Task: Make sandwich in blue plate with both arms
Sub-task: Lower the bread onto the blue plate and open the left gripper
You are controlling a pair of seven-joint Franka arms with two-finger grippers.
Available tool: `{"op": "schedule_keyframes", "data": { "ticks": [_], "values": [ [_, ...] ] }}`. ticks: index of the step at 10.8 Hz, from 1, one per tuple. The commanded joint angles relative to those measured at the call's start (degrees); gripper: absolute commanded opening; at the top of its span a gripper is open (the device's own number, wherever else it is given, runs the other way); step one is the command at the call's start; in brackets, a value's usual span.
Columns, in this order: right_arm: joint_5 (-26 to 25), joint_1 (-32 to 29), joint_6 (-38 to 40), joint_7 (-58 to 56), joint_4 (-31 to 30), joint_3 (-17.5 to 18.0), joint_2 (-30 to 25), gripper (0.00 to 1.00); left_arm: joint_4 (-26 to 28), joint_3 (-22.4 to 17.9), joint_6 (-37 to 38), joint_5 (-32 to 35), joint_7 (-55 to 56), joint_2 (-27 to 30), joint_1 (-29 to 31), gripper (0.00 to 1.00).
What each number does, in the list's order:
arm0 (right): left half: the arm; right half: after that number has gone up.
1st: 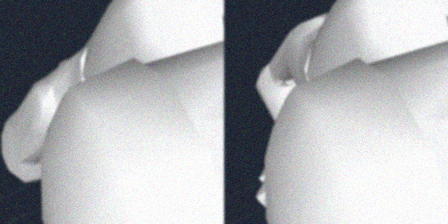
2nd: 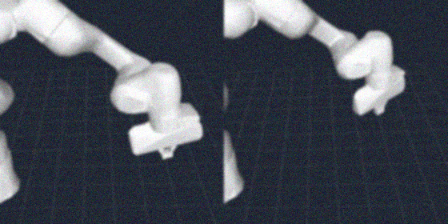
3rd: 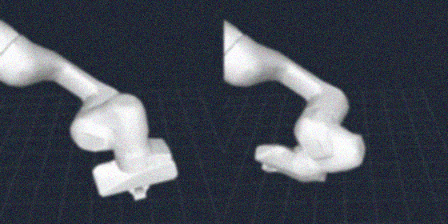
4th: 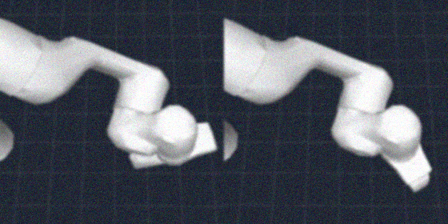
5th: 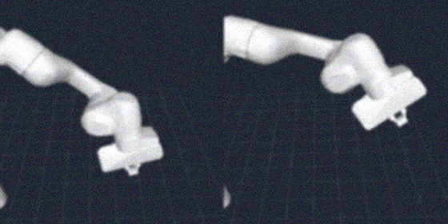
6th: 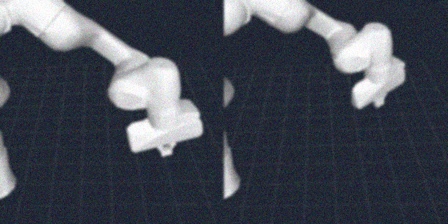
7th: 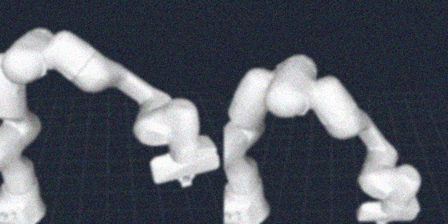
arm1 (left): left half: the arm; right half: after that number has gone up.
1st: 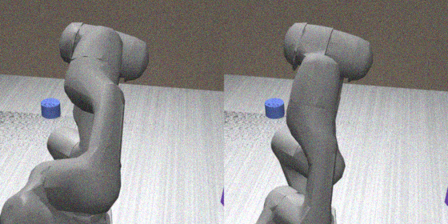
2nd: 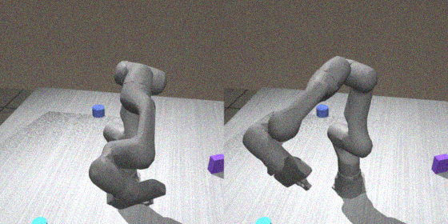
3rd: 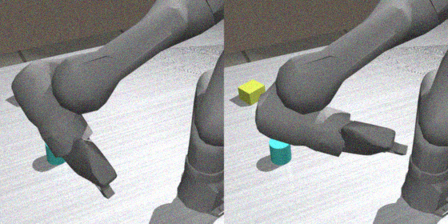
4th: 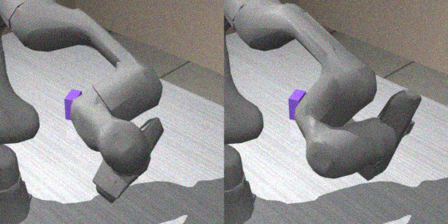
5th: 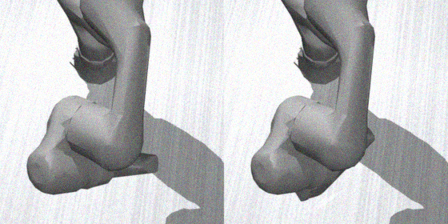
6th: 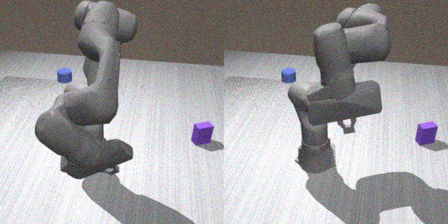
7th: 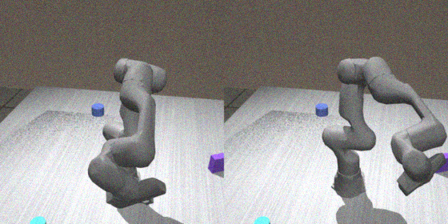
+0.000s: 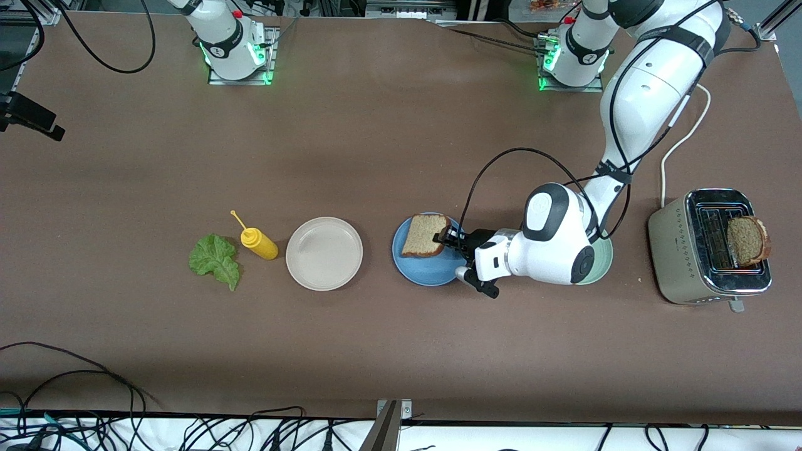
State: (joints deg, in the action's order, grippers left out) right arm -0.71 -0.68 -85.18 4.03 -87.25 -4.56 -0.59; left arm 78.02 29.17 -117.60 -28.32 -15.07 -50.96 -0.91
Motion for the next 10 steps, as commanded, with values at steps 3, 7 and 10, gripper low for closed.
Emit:
{"op": "schedule_keyframes", "data": {
  "ticks": [3,7,10],
  "values": [
    [-0.79,-0.02,0.98,-0.42,0.77,-0.01,-0.2,1.0,-1.73,-0.08,-4.39,-1.3,-2.42,-0.98,-0.76,1.0],
    [-0.79,-0.02,1.24,-0.42,0.77,-0.01,-0.2,1.0,-1.73,-0.52,-4.39,1.4,-5.58,0.33,1.43,1.0],
    [-0.7,-0.02,1.51,-0.42,0.77,-0.01,-0.2,1.0,-1.82,-0.43,-3.87,14.32,-6.38,3.4,4.33,1.0]
  ]
}}
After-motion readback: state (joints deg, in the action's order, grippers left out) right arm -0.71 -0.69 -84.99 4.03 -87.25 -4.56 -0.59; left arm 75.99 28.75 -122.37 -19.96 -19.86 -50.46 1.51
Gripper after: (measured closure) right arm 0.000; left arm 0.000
